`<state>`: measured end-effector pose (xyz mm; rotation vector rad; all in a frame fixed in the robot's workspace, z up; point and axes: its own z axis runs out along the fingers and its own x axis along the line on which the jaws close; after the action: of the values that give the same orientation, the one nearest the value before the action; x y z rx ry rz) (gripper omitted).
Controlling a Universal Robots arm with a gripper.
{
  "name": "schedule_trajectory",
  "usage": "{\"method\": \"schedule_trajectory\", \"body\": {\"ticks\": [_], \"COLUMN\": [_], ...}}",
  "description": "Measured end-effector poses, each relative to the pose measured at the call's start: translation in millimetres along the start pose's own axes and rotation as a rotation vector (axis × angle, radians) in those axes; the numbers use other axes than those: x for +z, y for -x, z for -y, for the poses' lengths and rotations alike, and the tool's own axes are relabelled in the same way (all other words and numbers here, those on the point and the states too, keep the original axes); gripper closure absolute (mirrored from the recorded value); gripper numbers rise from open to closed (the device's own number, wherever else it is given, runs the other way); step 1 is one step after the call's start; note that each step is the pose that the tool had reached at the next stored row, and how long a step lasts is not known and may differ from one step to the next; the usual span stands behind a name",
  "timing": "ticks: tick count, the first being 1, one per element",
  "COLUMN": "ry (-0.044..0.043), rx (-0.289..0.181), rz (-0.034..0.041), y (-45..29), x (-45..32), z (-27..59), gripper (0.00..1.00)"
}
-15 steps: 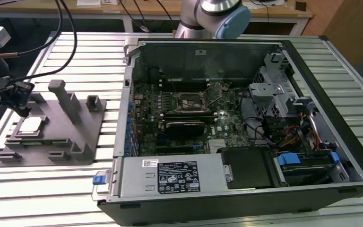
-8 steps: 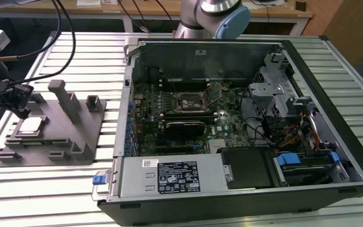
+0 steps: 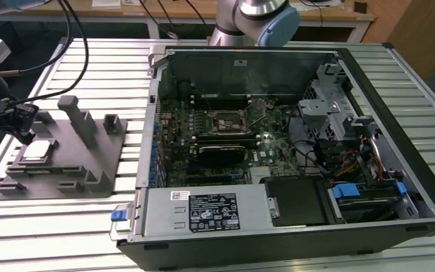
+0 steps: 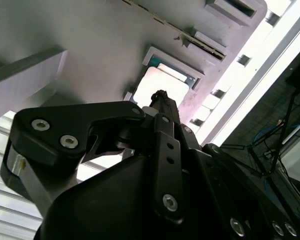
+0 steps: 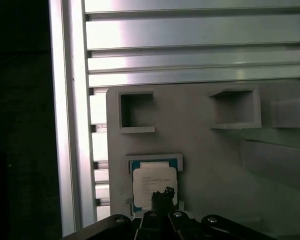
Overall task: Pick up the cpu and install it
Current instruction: 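Pick up the cpu and move it towards the insertion slot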
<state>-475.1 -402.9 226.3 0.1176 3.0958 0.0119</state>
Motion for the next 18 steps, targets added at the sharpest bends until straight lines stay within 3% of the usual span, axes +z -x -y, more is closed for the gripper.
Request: {"method": "schedule_trajectory", "body": {"ticks": [6,18], "ry": [-0.0019,-0.0185], "rx": [0.0,-0.001], "rz": [0.0001,0.0013], "y": [-4.0,-4.9], "x": [7.6,23.1], "z": [0.4,0.0], "gripper": [0.89,0.89]}}
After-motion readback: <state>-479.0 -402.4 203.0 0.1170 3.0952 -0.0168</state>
